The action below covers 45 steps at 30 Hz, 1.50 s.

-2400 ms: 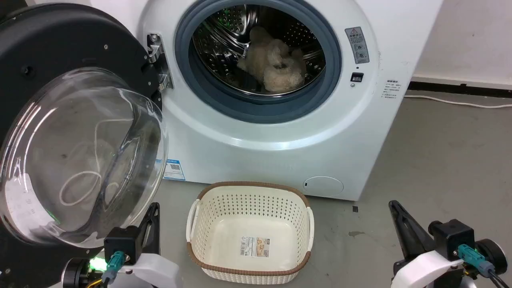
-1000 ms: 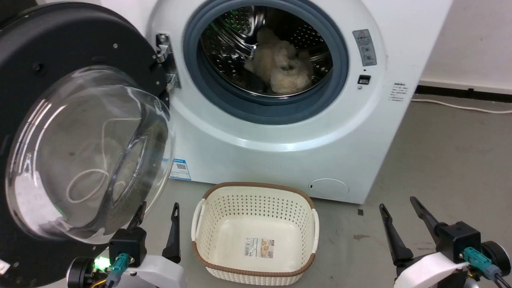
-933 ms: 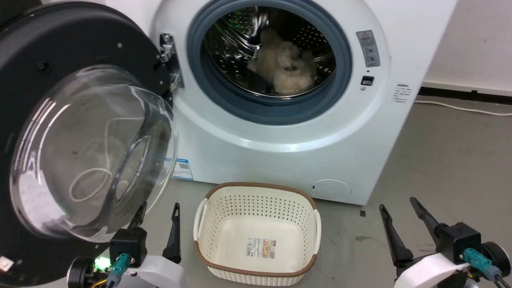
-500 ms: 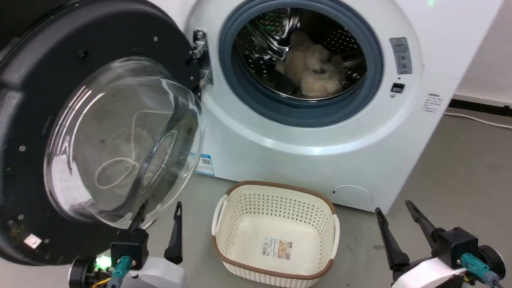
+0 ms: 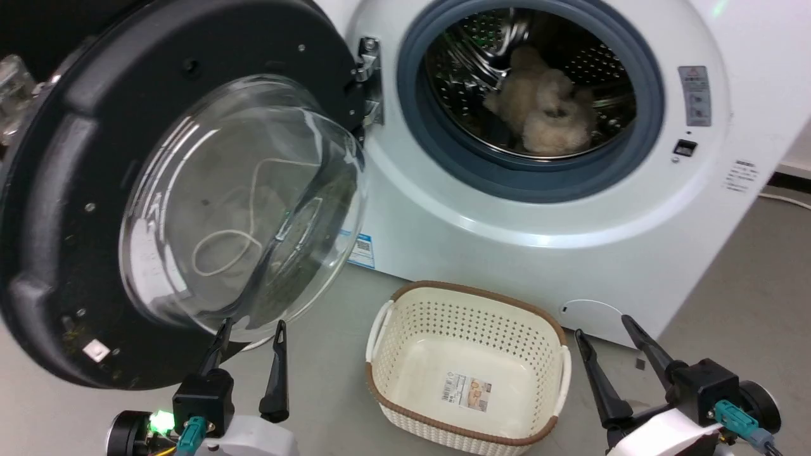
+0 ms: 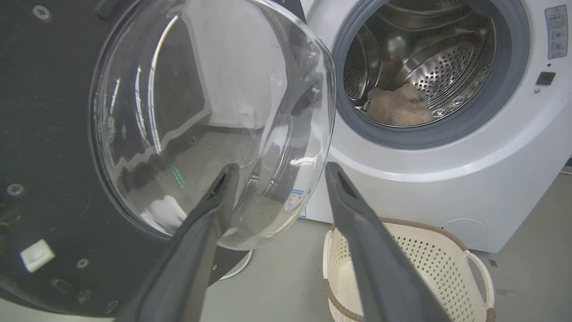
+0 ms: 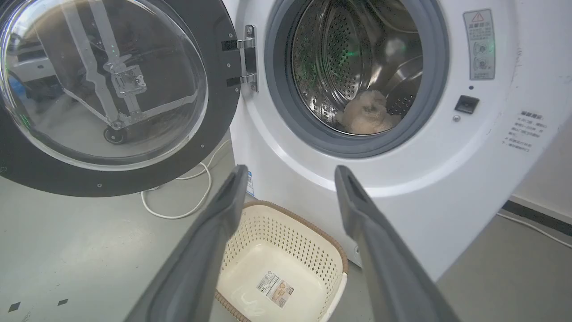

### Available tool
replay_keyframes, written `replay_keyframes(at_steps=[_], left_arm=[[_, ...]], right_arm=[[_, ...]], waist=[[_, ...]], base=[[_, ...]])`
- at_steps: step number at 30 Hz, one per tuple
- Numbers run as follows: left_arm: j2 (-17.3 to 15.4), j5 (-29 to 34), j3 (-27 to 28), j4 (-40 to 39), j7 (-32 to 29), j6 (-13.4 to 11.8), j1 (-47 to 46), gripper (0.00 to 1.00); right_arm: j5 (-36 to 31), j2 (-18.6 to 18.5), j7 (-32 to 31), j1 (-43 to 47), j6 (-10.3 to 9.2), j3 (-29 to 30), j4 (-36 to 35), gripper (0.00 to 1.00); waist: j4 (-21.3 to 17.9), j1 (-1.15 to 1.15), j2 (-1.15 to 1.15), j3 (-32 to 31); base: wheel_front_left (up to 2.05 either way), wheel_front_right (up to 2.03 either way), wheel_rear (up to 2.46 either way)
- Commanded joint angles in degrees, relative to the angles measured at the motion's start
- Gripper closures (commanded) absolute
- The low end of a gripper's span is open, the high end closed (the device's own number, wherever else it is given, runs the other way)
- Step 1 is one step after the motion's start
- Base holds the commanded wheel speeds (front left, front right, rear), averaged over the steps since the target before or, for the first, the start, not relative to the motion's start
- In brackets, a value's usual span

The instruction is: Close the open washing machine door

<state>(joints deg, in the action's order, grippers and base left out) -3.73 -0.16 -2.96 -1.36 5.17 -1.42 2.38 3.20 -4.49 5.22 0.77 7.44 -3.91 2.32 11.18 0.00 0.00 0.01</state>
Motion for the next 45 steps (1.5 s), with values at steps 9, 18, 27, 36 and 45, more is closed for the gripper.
replay_keyframes(at_steps=[9,18,27,36,45], left_arm=[[-0.41,0.21,-0.99,-0.79,1.53,-1.01,1.02,0.00],[-0.85,0.08,-1.76,-1.20,2.61,-1.64,1.22,0.00],[-1.10,-0.05,-2.27,-1.47,3.69,-2.60,1.62,0.00],[-1.38,-0.22,-2.70,-1.85,4.77,-3.67,2.36,0.00],[-0.98,-2.78,-2.02,-2.75,5.84,-3.58,2.61,1.00]], right_arm=[[1.24,-1.31,1.49,-0.42,0.02,-1.55,0.58,0.00],[1.97,-1.66,2.57,-0.16,0.02,-2.37,0.99,0.00],[2.66,-2.03,3.64,0.14,0.03,-3.15,1.45,0.00],[3.05,-2.27,4.72,0.38,0.03,-4.05,1.93,0.00],[3.52,-2.55,5.79,1.15,0.03,-4.48,2.19,0.00]], waist=[[2.06,0.00,0.00,-0.19],[4.04,0.00,0.00,-0.44],[6.16,0.00,0.00,-0.51],[8.30,0.00,0.00,-0.53],[10.48,0.00,0.00,-0.55]], base=[[-0.08,-0.08,-0.08],[0.00,0.00,0.00],[0.00,0.00,0.00],[0.00,0.00,0.00],[0.00,0.00,0.00]])
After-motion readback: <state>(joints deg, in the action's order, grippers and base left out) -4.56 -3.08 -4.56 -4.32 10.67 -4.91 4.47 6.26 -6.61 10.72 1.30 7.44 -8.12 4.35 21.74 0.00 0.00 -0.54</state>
